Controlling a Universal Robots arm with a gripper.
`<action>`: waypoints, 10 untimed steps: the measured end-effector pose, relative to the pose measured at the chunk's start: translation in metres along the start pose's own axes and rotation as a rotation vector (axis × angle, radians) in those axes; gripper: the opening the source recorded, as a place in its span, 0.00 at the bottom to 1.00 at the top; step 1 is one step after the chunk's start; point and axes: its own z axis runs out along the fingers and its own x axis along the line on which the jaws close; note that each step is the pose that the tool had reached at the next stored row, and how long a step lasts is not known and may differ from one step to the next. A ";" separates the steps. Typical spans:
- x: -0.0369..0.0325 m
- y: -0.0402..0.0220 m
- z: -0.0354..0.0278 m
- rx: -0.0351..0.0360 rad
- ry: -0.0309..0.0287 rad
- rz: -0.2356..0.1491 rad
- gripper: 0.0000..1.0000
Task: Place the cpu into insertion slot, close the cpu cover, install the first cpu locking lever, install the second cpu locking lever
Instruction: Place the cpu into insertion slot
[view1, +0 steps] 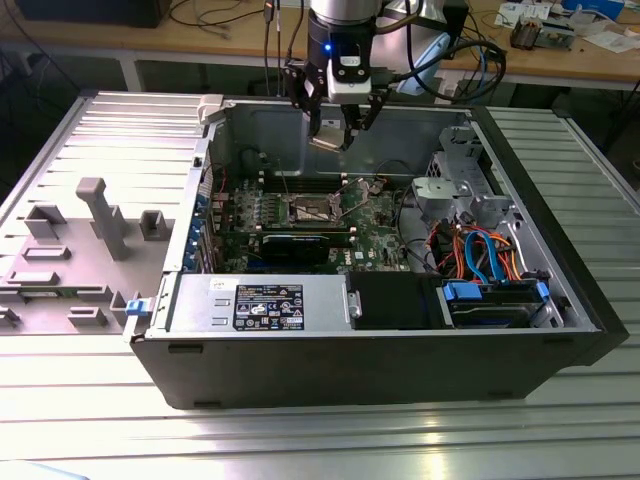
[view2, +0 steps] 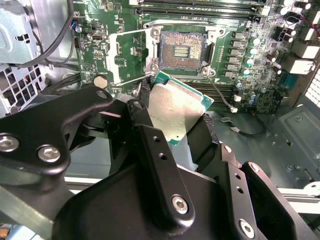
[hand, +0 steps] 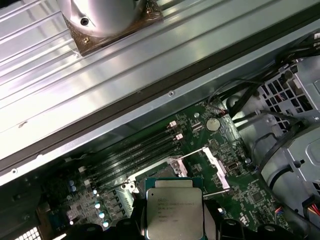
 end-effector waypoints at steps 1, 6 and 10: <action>0.0000 0.0000 0.0000 -0.0001 -0.0002 0.003 0.55; 0.0000 0.0000 0.0000 -0.0003 -0.0014 0.016 0.55; 0.0000 0.0000 0.0000 -0.0005 -0.0021 0.024 0.55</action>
